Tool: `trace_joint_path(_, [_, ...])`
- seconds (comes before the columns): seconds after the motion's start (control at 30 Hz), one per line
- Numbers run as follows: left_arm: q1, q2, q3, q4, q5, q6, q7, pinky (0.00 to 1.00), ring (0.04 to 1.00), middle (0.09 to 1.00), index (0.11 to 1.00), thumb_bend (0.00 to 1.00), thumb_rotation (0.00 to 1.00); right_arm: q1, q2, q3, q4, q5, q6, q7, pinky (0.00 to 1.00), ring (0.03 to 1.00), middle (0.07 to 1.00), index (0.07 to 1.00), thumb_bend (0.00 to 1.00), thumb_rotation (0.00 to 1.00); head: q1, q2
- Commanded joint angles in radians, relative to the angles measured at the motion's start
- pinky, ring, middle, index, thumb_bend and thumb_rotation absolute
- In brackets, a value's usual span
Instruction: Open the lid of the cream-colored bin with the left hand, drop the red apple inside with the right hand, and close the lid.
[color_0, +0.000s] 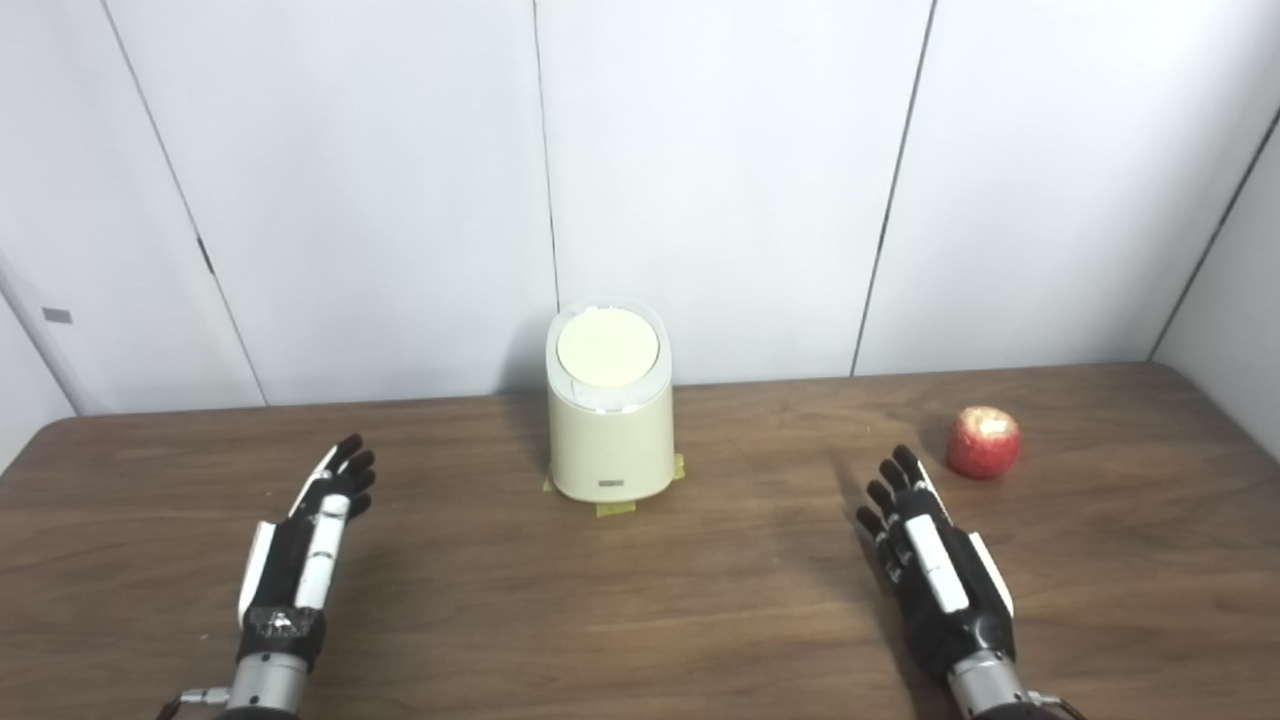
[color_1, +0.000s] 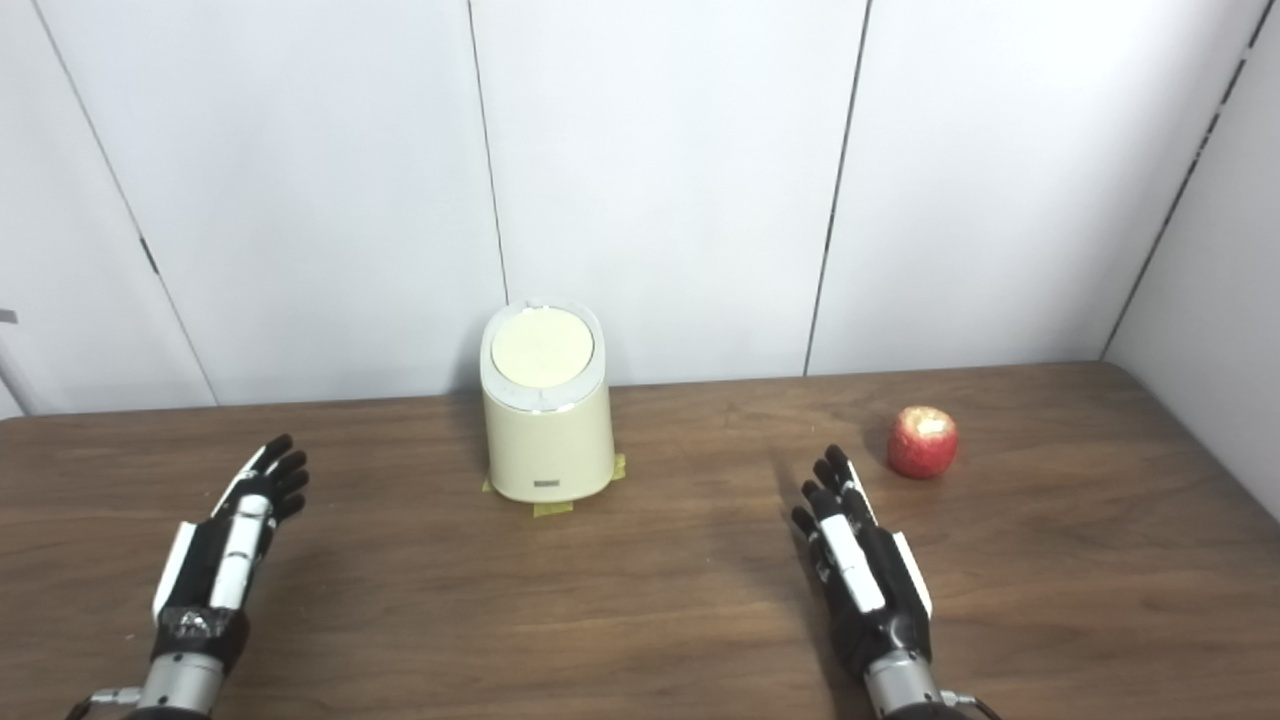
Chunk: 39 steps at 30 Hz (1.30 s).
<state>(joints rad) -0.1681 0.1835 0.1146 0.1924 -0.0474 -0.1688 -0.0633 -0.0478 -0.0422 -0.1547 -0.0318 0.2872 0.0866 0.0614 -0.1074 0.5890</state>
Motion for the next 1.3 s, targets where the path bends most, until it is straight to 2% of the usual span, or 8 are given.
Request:
trace_joint_path(0.0, [0.04,-0.014,-0.003,0.027,-0.015,-0.006,-0.002,0.9,0.901,0.905,0.932,0.61,1.0,-0.023,-0.008,-0.002,-0.029,0.018,-0.006,0.013,0.97,0.999,1.0,1.0,0.71,0.94,0.001,0.001])
trace_joint_path(0.2, [0.038,-0.02,0.001,0.025,-0.03,-0.003,-0.003,0.89,0.892,0.895,0.922,0.6,1.0,-0.018,-0.016,0.004,-0.032,0.028,-0.003,0.027,0.99,1.0,1.0,1.0,0.71,1.0,0.003,0.002])
trace_joint_path(0.53, [0.038,-0.012,-0.008,0.027,-0.005,-0.011,0.002,0.89,0.896,0.897,0.924,0.49,1.0,-0.017,-0.013,0.009,-0.042,0.027,0.012,0.014,0.97,1.0,1.0,1.0,0.67,0.96,0.004,0.001])
trace_joint_path(0.63, [0.035,-0.006,-0.012,0.04,0.011,-0.018,0.007,0.88,0.891,0.896,0.923,0.48,0.89,-0.016,-0.007,0.01,-0.054,0.018,0.023,0.003,0.94,0.992,0.996,0.993,0.65,0.9,0.0,-0.004])
trace_joint_path(0.9, [0.034,-0.042,0.019,-0.047,-0.076,0.118,0.003,0.91,0.903,0.906,0.935,0.48,0.53,-0.015,-0.007,0.015,-0.032,0.001,0.014,0.004,0.94,0.985,0.988,0.976,0.63,0.89,0.007,-0.025])
trace_joint_path(1.0, [0.02,-0.048,0.029,-0.117,-0.099,0.198,0.009,0.91,0.907,0.911,0.941,0.57,0.35,-0.014,-0.008,0.013,-0.021,0.0,0.008,0.007,0.93,0.982,0.988,0.976,0.63,0.88,0.013,-0.035])
trace_joint_path(1.1, [-0.005,-0.033,0.022,-0.19,-0.106,0.279,-0.003,0.94,0.913,0.921,0.939,0.67,0.32,-0.017,-0.009,0.006,-0.004,0.009,0.0,0.011,0.93,0.986,0.992,0.98,0.63,0.87,0.018,-0.047])
trace_joint_path(1.27, [-0.081,-0.014,0.006,-0.297,-0.081,0.386,0.007,0.93,0.91,0.908,0.918,0.71,0.29,-0.021,-0.01,0.001,0.013,0.02,-0.011,0.02,0.93,0.986,0.991,0.979,0.63,0.86,0.021,-0.062])
